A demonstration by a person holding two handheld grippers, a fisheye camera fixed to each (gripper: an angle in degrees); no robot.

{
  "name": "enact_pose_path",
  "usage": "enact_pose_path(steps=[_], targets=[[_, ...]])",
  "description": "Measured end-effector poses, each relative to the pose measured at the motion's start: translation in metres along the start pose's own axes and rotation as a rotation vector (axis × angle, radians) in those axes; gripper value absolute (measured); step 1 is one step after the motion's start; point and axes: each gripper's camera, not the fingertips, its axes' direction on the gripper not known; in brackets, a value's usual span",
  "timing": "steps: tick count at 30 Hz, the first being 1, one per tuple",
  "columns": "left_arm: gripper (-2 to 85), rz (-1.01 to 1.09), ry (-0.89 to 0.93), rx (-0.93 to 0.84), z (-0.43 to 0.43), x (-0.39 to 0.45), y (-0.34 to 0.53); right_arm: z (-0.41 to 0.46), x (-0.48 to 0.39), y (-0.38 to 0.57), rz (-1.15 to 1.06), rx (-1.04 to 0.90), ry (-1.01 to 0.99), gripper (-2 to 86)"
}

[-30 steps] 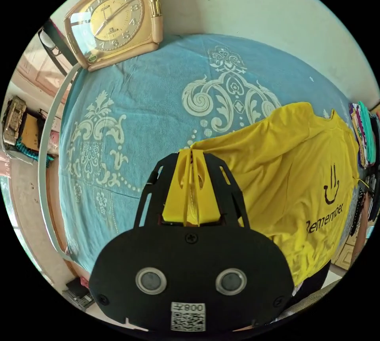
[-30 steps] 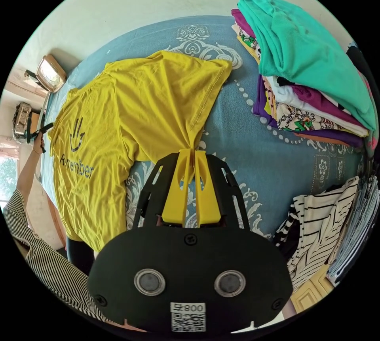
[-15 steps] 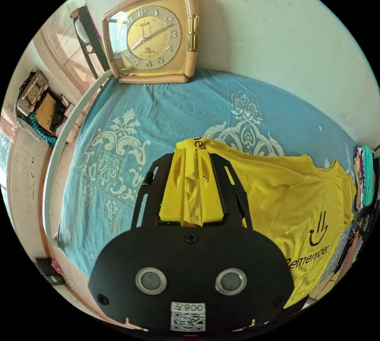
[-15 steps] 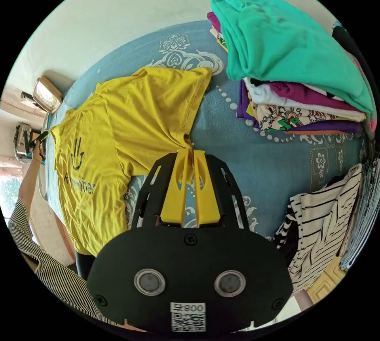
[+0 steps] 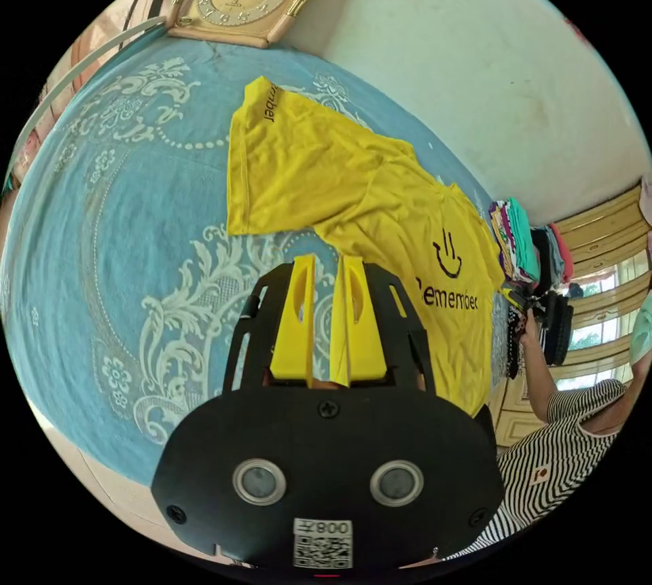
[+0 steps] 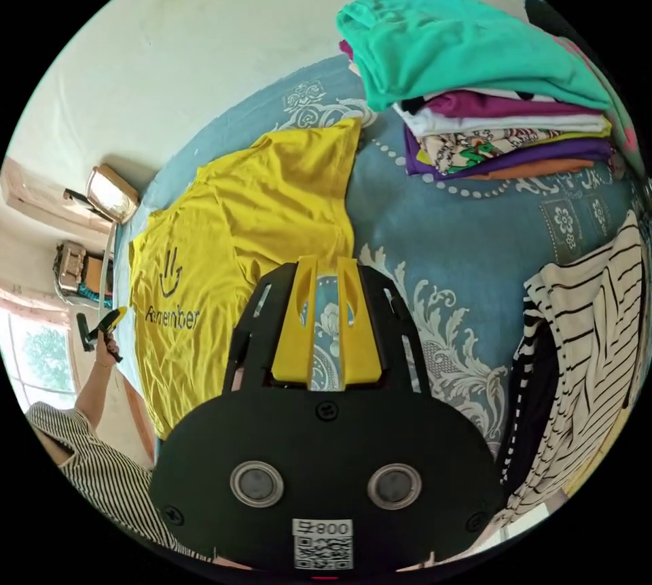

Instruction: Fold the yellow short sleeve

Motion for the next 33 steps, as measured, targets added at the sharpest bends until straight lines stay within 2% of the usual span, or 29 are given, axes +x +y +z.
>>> enact_pose_path(steps=[5, 7, 9, 13, 16, 19, 25, 27, 29, 33], targets=[[6.8, -0.009, -0.051, -0.071, 0.013, -0.007, 0.052, -0.005, -0.070, 0.016, -0.191, 0.042, 0.118, 4.4], [6.4, -0.035, -0.042, -0.049, 0.011, -0.013, 0.069, 0.005, -0.085, 0.015, -0.233, 0.005, 0.119, 3.5], [6.1, -0.045, -0.038, -0.074, 0.009, -0.019, 0.087, 0.025, -0.080, 0.012, -0.207, -0.094, 0.142, 1.8], [6.2, -0.051, -0.138, -0.111, -0.002, -0.025, 0.124, 0.007, -0.048, 0.022, -0.111, -0.111, 0.080, 0.8], [6.7, -0.093, -0.036, -0.105, -0.012, -0.036, 0.164, -0.023, -0.025, 0.044, -0.056, -0.089, 0.082, 1.1], [6.5, -0.133, 0.028, -0.114, -0.020, -0.047, 0.213, -0.056, -0.017, 0.085, -0.028, -0.084, -0.051, 2.4], [10.0, -0.211, 0.122, -0.155, -0.029, -0.073, 0.312, -0.067, -0.033, 0.226, 0.002, -0.256, -0.253, 7.0], [10.5, -0.266, 0.246, -0.126, -0.030, -0.090, 0.344, -0.062, -0.032, 0.270, 0.047, -0.319, -0.322, 8.8], [11.1, -0.303, 0.299, -0.127, -0.030, -0.101, 0.365, -0.063, -0.034, 0.290, 0.065, -0.346, -0.387, 9.2], [12.1, -0.318, 0.315, -0.157, -0.029, -0.117, 0.407, -0.072, -0.058, 0.315, 0.017, -0.402, -0.374, 10.2]])
